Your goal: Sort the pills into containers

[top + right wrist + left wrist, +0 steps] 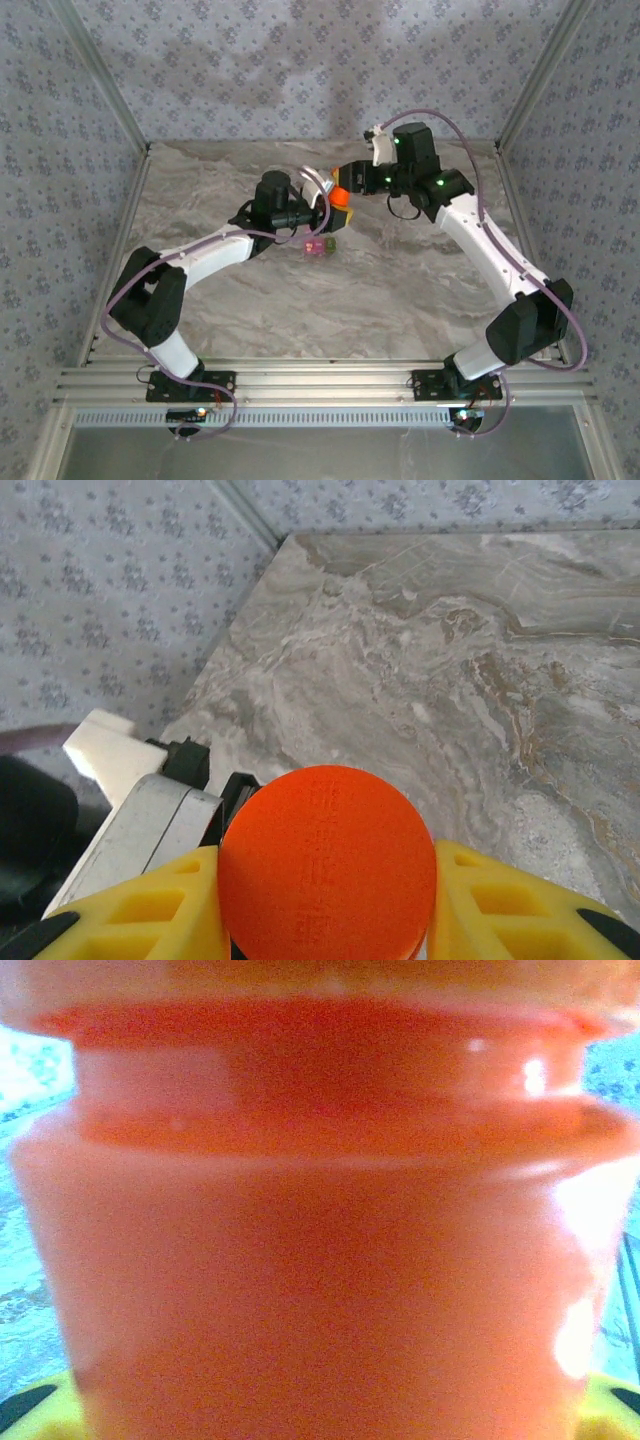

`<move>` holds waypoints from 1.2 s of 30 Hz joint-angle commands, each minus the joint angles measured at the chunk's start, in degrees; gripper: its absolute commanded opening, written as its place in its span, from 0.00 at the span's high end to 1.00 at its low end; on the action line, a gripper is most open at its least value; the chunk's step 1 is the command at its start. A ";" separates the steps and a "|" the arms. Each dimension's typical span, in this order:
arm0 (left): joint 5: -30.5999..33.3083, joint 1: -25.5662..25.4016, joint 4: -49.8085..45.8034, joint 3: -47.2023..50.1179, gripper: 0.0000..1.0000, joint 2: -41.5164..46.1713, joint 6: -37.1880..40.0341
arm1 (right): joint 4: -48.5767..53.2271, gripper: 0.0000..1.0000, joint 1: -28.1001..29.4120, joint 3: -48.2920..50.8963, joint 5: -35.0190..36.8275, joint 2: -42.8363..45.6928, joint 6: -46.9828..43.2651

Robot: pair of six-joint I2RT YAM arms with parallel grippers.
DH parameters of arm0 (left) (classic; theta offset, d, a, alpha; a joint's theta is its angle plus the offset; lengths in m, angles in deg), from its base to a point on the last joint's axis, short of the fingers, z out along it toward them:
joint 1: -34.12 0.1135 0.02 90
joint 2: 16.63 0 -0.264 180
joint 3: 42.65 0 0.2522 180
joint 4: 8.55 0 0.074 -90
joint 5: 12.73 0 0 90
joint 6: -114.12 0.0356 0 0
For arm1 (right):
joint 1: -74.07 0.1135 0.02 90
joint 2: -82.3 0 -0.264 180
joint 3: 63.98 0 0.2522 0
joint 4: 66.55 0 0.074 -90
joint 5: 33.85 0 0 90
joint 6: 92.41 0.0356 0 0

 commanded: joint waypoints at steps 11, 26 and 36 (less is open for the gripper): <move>-0.38 -1.65 9.91 -2.17 1.00 2.18 1.15 | -2.35 0.29 -4.62 2.07 -4.64 4.36 3.42; -18.43 0.68 1.44 -6.26 1.00 2.29 2.86 | 15.80 0.17 -14.22 -7.29 -25.75 6.06 -21.73; -21.83 0.69 -1.70 -8.16 1.00 0.65 2.93 | 26.20 0.17 -10.48 -18.96 -22.40 -1.66 -28.86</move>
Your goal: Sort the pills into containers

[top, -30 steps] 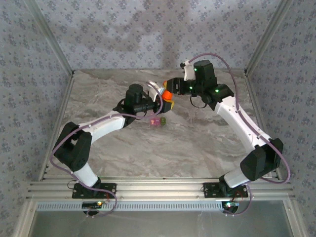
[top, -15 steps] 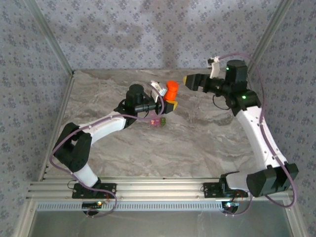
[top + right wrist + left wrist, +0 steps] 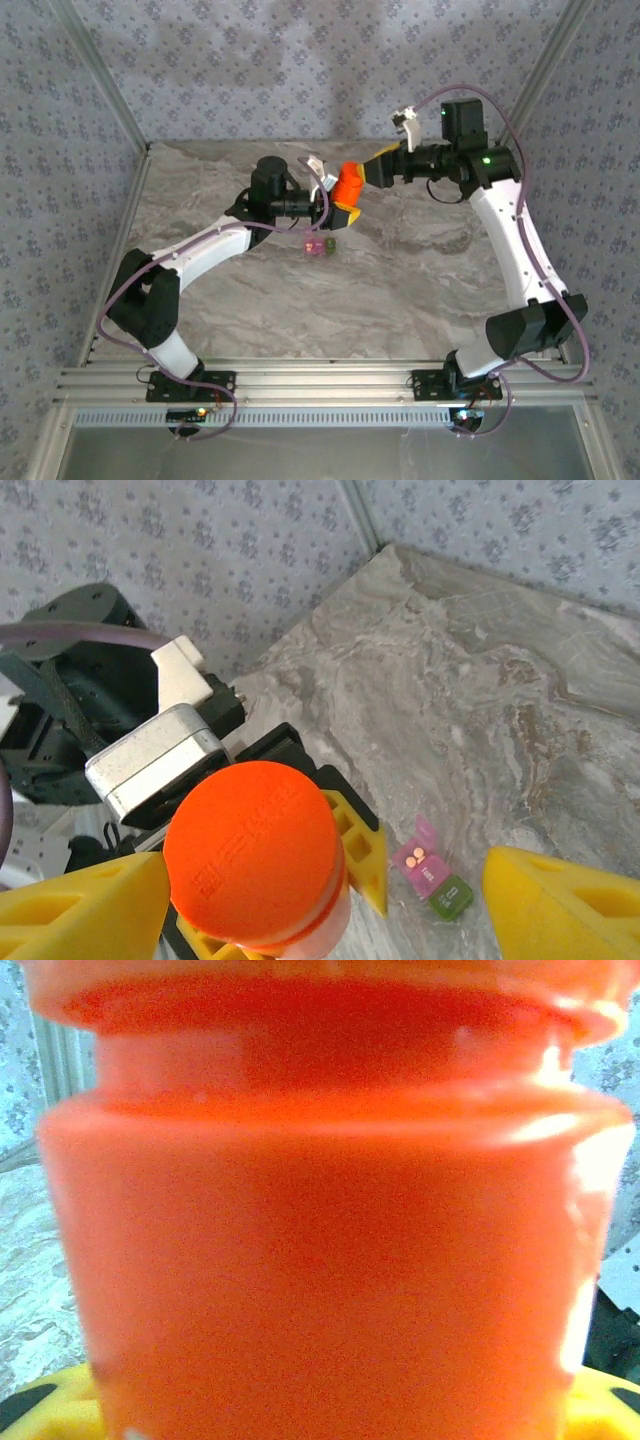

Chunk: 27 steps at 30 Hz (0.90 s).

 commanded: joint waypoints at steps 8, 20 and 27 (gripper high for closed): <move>-3.42 0.06 -1.09 -2.04 1.00 0.17 1.01 | 7.53 0.19 3.44 -5.10 1.80 -3.23 -5.30; -3.44 -0.03 -0.96 -2.00 1.00 0.02 0.97 | 7.70 0.40 3.90 -5.43 2.16 -4.41 -4.60; -2.41 -0.10 -0.90 -2.11 1.00 0.21 1.19 | 8.42 0.50 4.94 -4.33 2.47 -4.39 -4.42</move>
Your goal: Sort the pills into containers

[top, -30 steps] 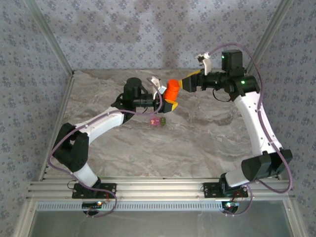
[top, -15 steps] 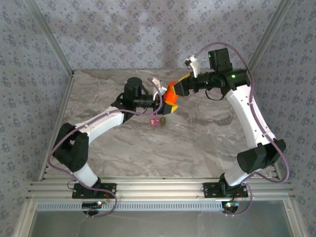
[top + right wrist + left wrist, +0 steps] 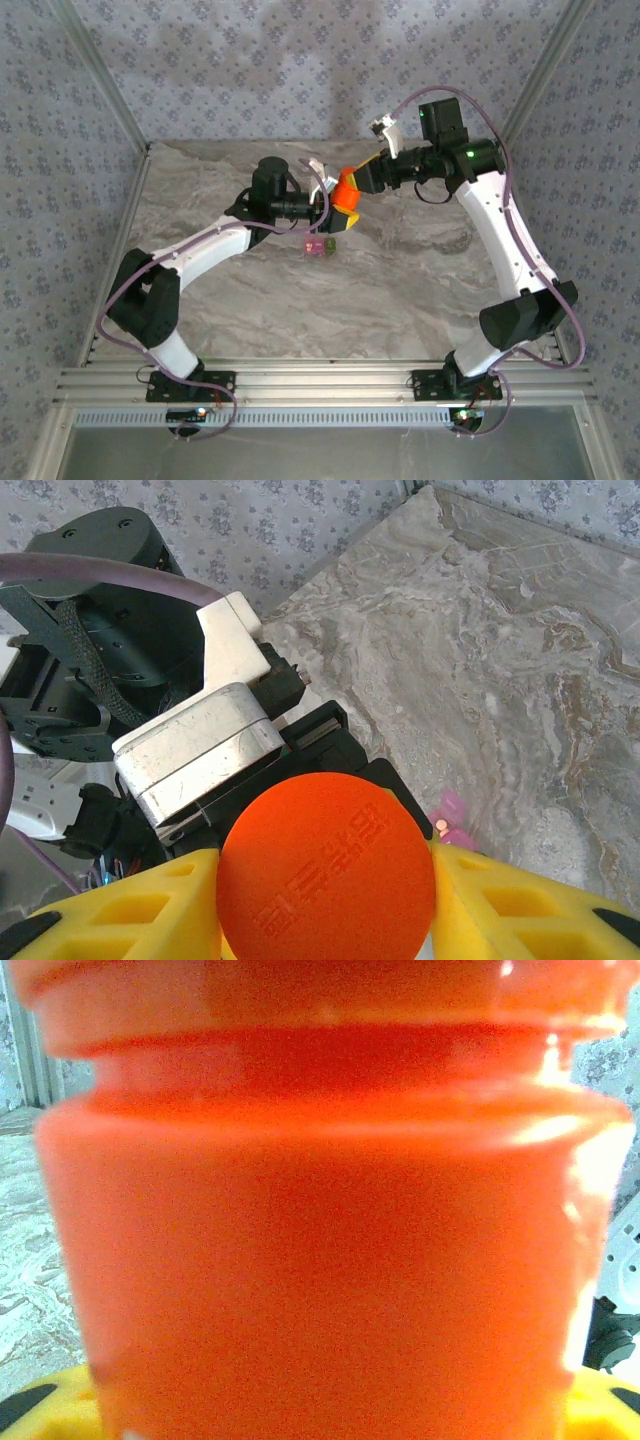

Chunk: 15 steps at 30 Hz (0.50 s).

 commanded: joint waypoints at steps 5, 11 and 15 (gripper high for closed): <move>2.21 -0.07 1.94 -2.08 1.00 0.52 1.41 | -1.63 0.52 2.19 3.40 4.17 0.45 3.77; 4.63 -0.09 3.12 -1.58 1.00 0.74 1.33 | -7.84 0.54 4.76 8.75 11.51 1.71 14.53; 5.70 -0.11 3.99 -1.05 1.00 0.61 1.25 | -12.25 0.53 6.46 11.01 17.37 1.94 24.75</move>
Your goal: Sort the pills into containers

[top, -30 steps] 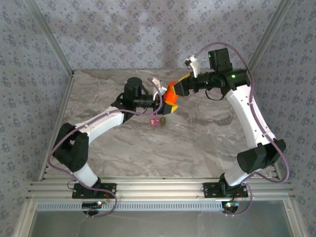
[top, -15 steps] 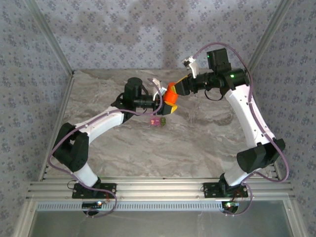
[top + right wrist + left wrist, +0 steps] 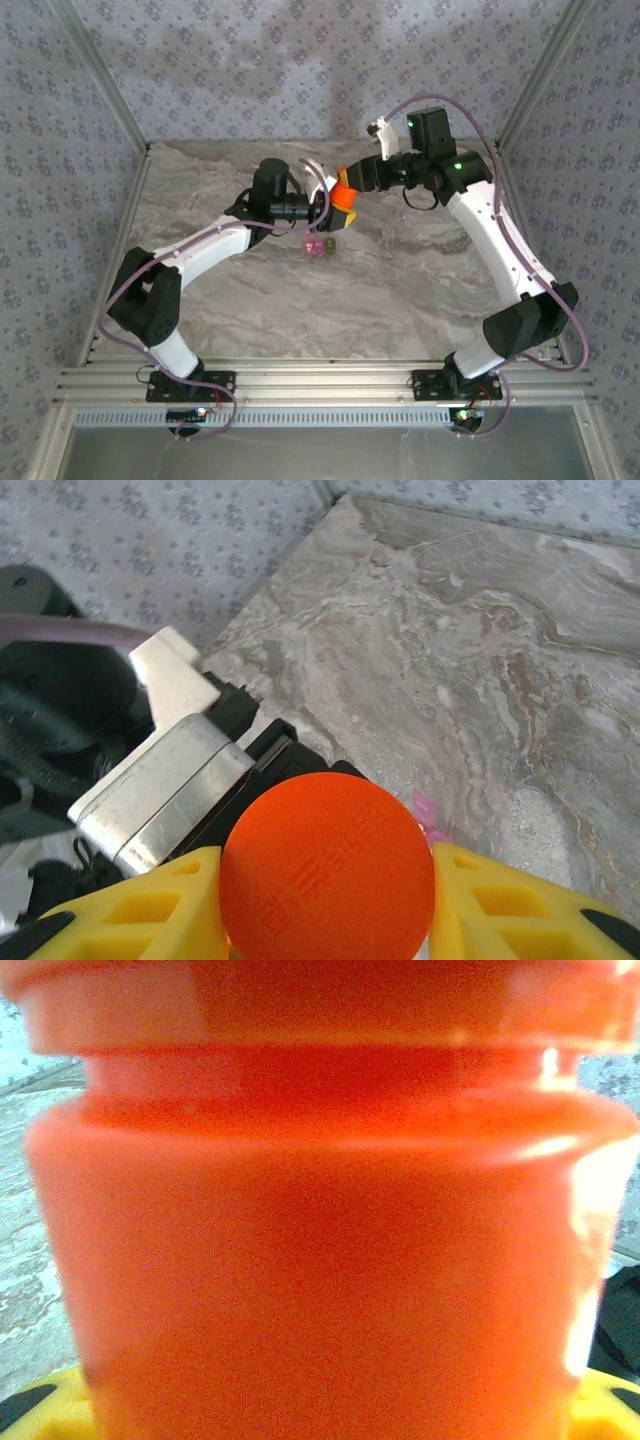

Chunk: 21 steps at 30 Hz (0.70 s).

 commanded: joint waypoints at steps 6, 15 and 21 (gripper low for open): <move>1.16 -0.70 8.08 -0.99 1.00 0.86 0.58 | -5.66 0.53 6.61 4.25 11.18 -0.87 18.47; 2.51 -0.60 7.83 -0.99 1.00 0.77 0.65 | -5.61 0.43 7.30 3.85 10.89 1.09 17.02; 2.31 -0.32 7.91 -0.96 1.00 0.60 0.69 | -6.20 0.22 1.87 3.29 7.09 6.18 15.05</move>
